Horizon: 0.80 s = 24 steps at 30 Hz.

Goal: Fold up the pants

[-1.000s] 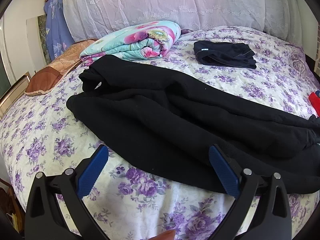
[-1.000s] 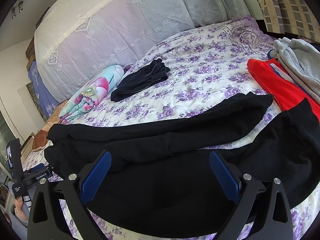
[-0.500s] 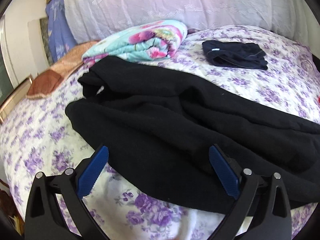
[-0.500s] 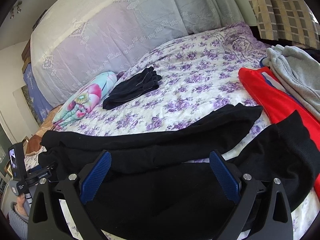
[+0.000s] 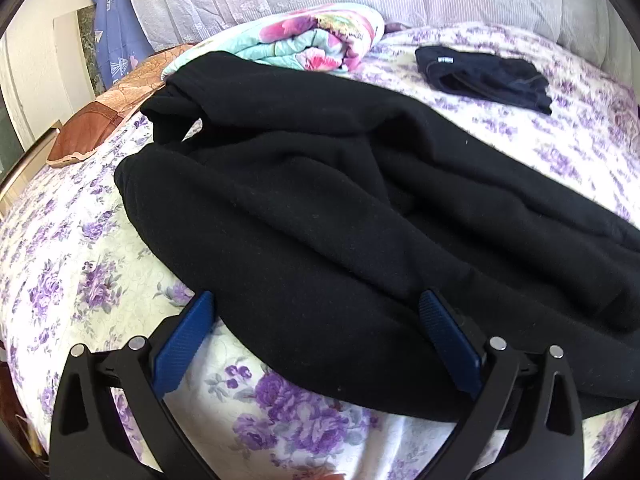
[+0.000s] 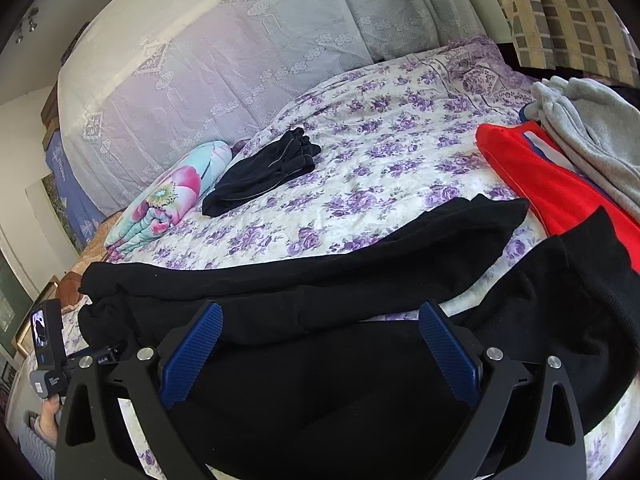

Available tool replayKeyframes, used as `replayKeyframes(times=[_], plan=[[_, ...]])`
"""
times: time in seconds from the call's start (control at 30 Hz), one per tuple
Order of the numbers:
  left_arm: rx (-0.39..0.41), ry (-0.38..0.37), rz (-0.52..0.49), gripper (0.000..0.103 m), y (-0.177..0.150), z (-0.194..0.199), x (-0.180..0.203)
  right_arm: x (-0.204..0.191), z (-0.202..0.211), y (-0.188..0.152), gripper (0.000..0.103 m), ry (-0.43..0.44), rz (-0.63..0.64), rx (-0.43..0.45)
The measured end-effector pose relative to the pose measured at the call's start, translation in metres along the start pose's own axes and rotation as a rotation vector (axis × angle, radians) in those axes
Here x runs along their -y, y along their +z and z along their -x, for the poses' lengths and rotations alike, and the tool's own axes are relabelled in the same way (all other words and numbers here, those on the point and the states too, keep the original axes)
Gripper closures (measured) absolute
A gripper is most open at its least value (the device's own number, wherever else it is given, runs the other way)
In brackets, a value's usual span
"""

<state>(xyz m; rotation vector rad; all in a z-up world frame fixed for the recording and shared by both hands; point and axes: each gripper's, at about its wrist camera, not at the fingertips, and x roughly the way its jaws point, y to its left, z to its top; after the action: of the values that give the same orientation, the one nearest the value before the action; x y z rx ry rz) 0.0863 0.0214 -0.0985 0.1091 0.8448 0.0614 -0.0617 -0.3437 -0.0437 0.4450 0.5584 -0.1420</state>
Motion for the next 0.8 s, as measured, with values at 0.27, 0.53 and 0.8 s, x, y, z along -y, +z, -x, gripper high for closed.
replayKeyframes(times=[0.27,0.53,0.8], plan=[[-0.002,0.008,-0.006,0.004,0.0,0.0,0.002,0.005,-0.003,-0.003,0.004,0.012,-0.02,-0.014],[0.028,-0.029,-0.005,0.004,-0.001,0.01,-0.001,0.009,-0.007,-0.003,0.004,0.017,-0.039,-0.026],[0.064,-0.284,0.166,0.004,0.005,0.025,-0.047,0.02,0.005,0.0,0.004,0.058,-0.098,-0.05]])
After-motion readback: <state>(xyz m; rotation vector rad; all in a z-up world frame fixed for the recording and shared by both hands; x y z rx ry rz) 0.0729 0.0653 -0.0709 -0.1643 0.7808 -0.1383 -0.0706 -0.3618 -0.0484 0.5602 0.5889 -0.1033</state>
